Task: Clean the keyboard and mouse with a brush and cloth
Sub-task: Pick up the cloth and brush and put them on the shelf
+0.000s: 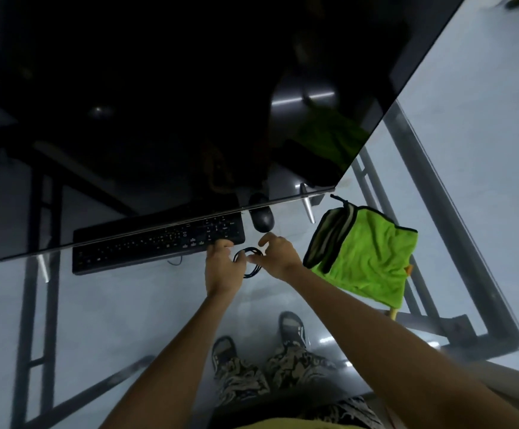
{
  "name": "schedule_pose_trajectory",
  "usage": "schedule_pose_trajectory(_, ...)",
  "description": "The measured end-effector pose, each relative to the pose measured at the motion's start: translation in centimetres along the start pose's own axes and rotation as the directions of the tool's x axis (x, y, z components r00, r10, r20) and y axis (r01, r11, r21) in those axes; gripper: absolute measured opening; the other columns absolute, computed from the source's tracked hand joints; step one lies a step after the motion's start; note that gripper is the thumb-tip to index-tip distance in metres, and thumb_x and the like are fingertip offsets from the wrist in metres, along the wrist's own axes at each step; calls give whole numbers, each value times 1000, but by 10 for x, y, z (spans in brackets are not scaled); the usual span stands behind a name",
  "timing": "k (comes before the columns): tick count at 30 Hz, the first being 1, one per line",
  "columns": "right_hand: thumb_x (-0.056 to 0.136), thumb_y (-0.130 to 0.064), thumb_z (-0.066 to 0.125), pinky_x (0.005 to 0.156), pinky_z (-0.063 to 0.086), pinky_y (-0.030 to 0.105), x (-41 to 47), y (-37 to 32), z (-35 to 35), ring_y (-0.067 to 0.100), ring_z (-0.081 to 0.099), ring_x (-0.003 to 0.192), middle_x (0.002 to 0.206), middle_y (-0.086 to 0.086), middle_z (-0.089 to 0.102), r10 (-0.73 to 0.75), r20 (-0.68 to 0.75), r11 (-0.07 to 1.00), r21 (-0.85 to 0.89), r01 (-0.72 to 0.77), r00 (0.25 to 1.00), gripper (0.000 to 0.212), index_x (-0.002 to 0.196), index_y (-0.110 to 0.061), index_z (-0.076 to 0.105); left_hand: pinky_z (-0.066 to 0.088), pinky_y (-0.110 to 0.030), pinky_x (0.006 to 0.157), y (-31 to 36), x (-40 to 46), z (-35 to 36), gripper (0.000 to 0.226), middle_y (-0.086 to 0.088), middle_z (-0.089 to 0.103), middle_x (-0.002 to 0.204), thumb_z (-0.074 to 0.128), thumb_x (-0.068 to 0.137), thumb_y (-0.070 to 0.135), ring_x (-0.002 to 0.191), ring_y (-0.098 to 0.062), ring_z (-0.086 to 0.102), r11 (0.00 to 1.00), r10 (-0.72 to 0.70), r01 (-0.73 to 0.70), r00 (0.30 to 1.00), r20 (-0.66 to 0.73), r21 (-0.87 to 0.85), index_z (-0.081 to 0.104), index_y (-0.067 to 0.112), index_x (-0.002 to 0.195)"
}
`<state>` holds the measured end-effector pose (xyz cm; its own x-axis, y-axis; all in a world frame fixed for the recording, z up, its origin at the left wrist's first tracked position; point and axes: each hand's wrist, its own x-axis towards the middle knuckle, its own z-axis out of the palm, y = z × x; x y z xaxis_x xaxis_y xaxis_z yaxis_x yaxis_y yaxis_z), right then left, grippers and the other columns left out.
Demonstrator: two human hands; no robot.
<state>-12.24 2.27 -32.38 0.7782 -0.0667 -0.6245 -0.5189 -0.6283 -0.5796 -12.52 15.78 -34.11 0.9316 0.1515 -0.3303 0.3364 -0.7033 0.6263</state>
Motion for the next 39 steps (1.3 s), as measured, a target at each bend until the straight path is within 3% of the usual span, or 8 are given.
schedule_pose_trajectory(4,81,-50,67,66,50,25,-24,4,-52,14,64,79,102,3,64,-43,246,998,64,28,968,41,110,-21,60,45,-29,67,33,-12,-1,26,-10,53,109,63,85,22,91,-25,58,987,158,-154,960,-229,36,58,9,107)
schedule_pose_trajectory(8,90,-27,62,54,44,21,-60,44,-131,15,57,63,86,5,64,-54,64,932,361,27,997,20,98,-10,66,46,-32,81,90,-19,32,34,-8,52,114,64,86,33,106,-26,52,925,377,-378,926,16,36,57,12,112)
schedule_pose_trajectory(12,97,-34,50,51,43,20,-87,108,-192,14,57,65,91,5,65,89,-161,885,466,-4,983,26,99,-13,66,40,-43,98,139,-31,83,93,-12,39,138,62,72,70,127,-34,40,958,190,-251,918,349,137,35,12,139)
schedule_pose_trajectory(16,99,-34,46,55,36,24,-123,169,-217,15,50,63,89,14,57,218,-218,793,608,-42,951,43,110,6,59,35,-48,103,165,-57,125,125,-19,30,147,74,60,68,128,-39,40,945,20,-142,925,379,296,9,6,147)
schedule_pose_trajectory(22,98,-34,49,55,38,23,-141,230,-210,14,52,61,88,11,58,388,-192,706,691,-157,901,39,112,0,62,52,-38,86,170,-59,149,52,-17,64,114,80,72,24,100,-31,63,987,-153,157,866,476,31,57,-2,112)
schedule_pose_trajectory(27,96,-33,51,55,42,24,-135,257,-197,16,53,60,83,9,60,428,-152,661,725,-194,891,32,106,-4,62,54,-36,83,195,-78,122,27,-11,68,112,66,87,9,94,-23,67,920,2,290,669,744,-264,63,7,114)
schedule_pose_trajectory(32,93,-22,49,62,51,30,-123,260,-185,23,63,74,89,10,67,416,-247,809,539,-232,875,22,106,-8,62,55,-32,78,230,-95,85,19,-11,70,103,62,88,2,87,-19,70,897,150,212,680,718,-388,64,4,106)
schedule_pose_trajectory(39,83,-56,61,74,48,34,-108,213,-140,30,62,101,107,8,63,326,-206,929,-109,-353,923,47,104,-14,57,58,-35,77,265,-96,14,28,-5,74,94,57,84,-7,88,-20,71,781,273,196,747,607,-593,66,9,105)
